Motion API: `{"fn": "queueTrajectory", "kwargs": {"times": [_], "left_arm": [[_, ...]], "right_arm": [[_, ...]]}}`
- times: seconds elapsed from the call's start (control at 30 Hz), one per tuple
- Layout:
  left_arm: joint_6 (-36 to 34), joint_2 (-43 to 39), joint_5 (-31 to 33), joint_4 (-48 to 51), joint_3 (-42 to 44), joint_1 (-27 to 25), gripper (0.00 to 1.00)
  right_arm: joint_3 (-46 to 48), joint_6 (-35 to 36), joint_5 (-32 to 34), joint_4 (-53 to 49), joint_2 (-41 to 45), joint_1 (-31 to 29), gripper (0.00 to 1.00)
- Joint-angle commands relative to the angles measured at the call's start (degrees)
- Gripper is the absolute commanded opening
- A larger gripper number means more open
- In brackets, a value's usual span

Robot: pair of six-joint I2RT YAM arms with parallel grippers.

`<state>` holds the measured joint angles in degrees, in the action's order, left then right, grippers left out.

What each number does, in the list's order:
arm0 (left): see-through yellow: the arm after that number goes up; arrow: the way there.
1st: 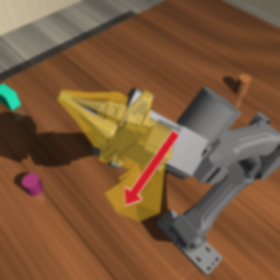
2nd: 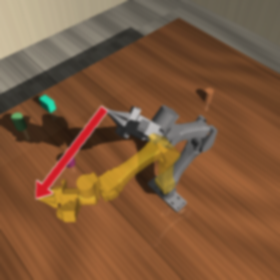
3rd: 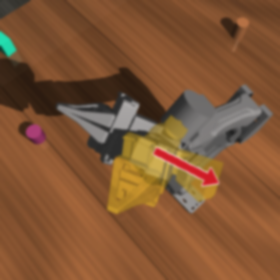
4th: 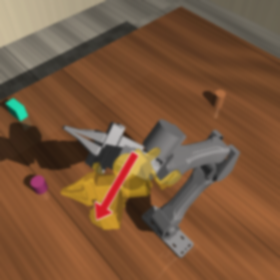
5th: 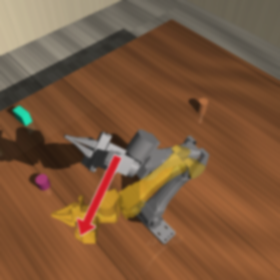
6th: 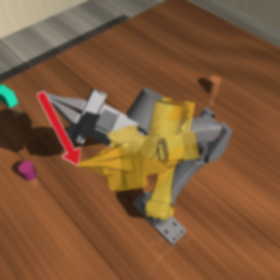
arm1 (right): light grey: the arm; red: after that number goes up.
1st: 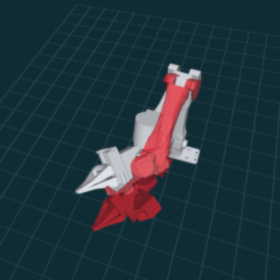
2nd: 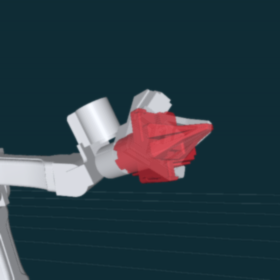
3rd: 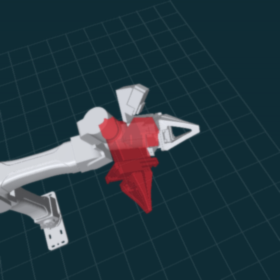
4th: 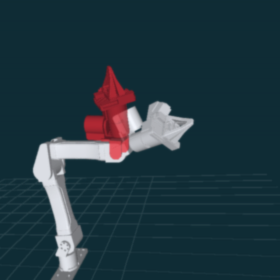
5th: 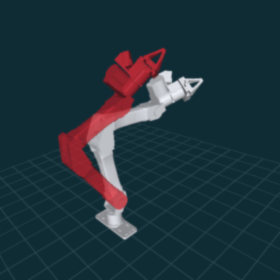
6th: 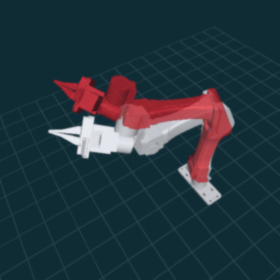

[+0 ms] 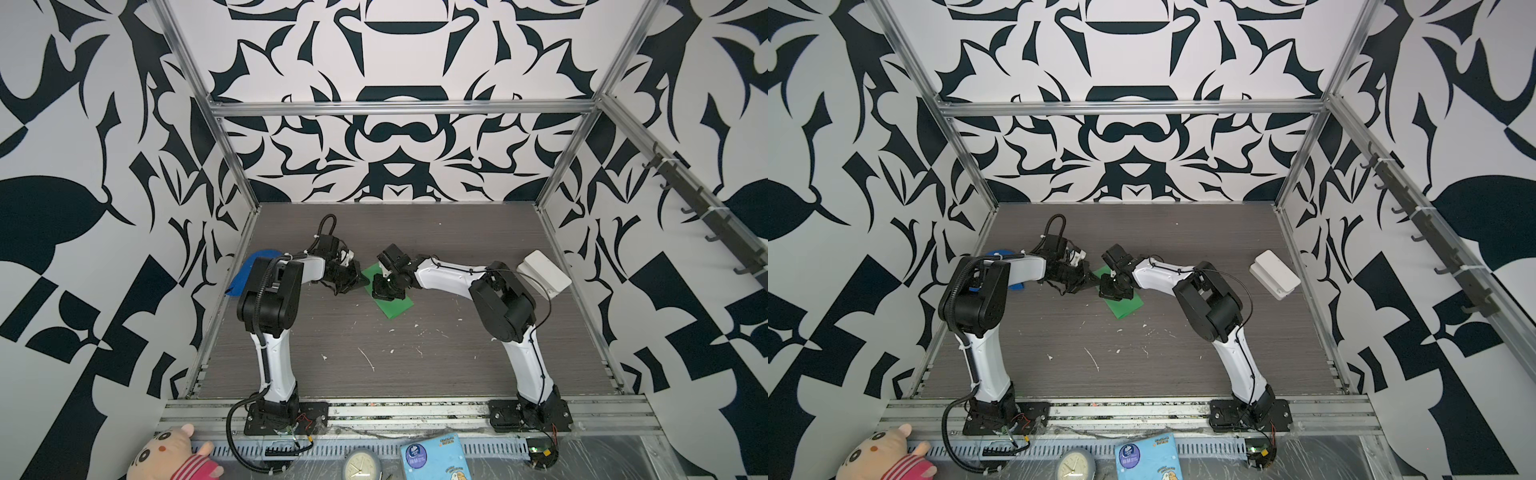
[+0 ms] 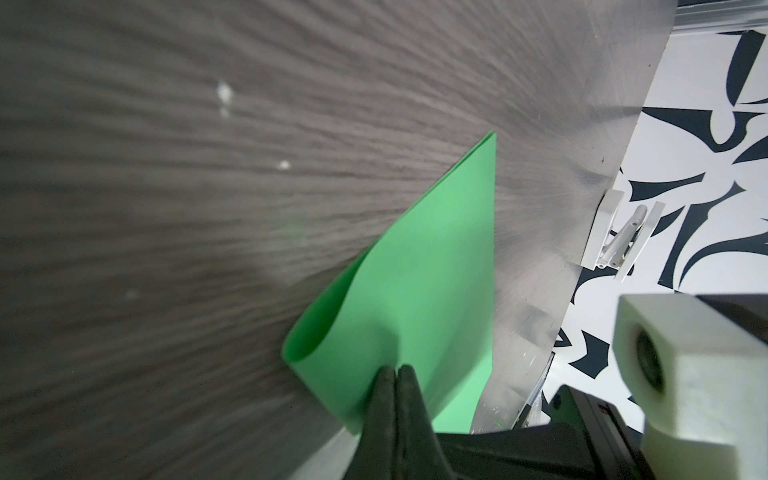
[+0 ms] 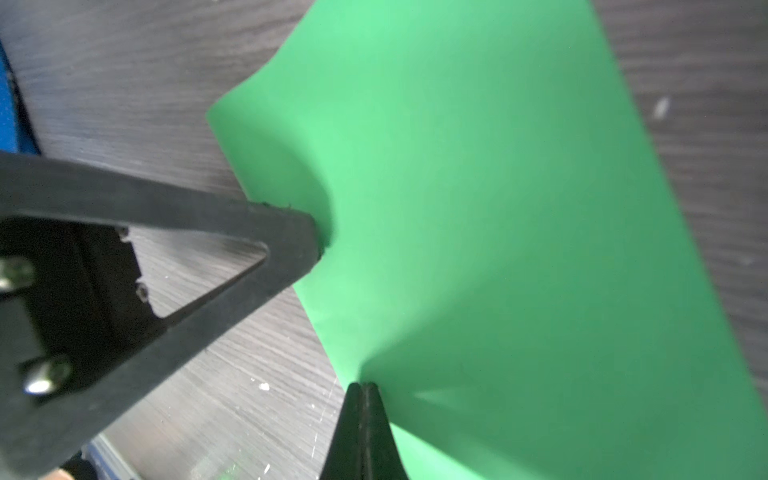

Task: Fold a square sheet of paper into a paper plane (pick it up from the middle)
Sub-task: 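Open the right gripper and lift it away from the green strip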

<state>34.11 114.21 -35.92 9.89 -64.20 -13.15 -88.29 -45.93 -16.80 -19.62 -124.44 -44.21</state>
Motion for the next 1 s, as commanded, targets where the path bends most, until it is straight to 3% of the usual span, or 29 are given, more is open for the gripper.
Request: {"fn": "queueTrajectory", "kwargs": {"times": [0.0, 0.97], "left_arm": [[-0.2, 1.5, 6.6, 2.9, 2.3, 0.2, 0.05], [0.3, 2.1, 7.9, 2.4, 2.8, 0.6, 0.04]], "right_arm": [[2.7, 2.6, -2.1, -2.6, 4.2, 0.1, 0.0], [17.0, 7.7, -5.8, -6.4, 12.1, -1.0, 0.0]]}}
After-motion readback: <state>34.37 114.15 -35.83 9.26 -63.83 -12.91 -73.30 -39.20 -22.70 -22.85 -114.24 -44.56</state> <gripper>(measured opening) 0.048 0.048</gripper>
